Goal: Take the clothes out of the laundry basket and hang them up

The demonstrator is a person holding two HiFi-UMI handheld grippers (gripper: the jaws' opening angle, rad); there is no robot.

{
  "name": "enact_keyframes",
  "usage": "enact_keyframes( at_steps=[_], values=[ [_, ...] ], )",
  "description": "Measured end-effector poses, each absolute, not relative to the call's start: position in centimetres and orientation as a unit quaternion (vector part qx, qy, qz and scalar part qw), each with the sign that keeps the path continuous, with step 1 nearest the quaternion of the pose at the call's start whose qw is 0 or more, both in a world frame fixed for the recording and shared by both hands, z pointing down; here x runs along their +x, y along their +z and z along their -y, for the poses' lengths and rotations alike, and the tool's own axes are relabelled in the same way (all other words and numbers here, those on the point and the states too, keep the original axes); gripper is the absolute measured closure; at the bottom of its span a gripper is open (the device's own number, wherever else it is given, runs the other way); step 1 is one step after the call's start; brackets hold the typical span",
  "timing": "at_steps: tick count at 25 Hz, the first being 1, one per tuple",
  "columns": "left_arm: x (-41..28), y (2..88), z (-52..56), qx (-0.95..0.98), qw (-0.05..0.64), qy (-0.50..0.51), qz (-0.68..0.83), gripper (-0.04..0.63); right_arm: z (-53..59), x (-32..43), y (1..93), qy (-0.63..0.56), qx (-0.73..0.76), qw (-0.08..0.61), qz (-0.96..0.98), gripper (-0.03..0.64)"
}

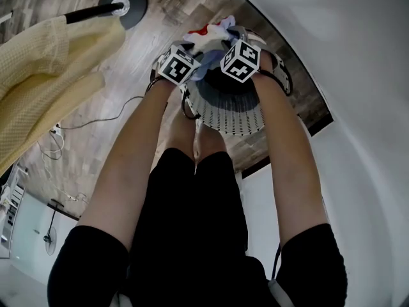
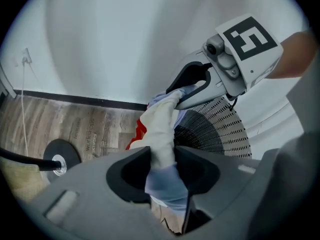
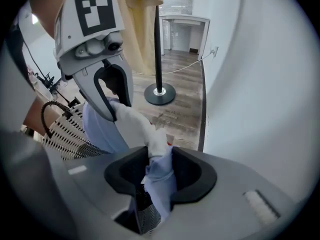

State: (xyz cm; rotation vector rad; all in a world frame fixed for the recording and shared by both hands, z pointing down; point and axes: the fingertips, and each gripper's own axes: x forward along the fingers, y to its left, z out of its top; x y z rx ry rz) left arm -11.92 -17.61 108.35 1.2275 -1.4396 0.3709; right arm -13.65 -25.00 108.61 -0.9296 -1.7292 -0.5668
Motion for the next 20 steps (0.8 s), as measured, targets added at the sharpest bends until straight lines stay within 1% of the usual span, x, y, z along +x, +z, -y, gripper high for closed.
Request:
enact_keyframes(
  at_steps=[3,5,6,7,10,14,20],
  values=[
    [-11.2,107.1,17.4,0.526,0.559,0.174,0.616,0.506,25.2,-13.1,107.4,-0.249,-0.389,0.518,0.72,0.505],
    [-11.3,106.0,17.0,0.513,0.555,0.174,0.631,0.52,25.6,-13.0,106.3,-0.246,-0.381,0.517,0.726,0.542],
    [-11.4,105.3,16.7,0.506,0.553,0.171,0.64,0.546,25.9,-13.0,105.6,-0.24,-0.376,0.518,0.73,0.569],
    [-11.4,104.6,16.5,0.5,0.548,0.168,0.65,0.568,26.1,-12.9,104.9,-0.233,-0.371,0.518,0.735,0.572],
    [-11.6,102.0,16.0,0.492,0.519,0.167,0.679,0.569,26.5,-12.7,102.2,-0.222,-0.357,0.508,0.752,0.574],
    [-12.0,96.8,15.7,0.474,0.483,0.151,0.721,0.571,26.3,-12.4,96.8,-0.216,-0.335,0.474,0.785,0.574],
    [-12.1,84.7,15.6,0.455,0.403,0.124,0.784,0.572,26.2,-11.8,84.9,-0.174,-0.283,0.411,0.849,0.574]
  ],
)
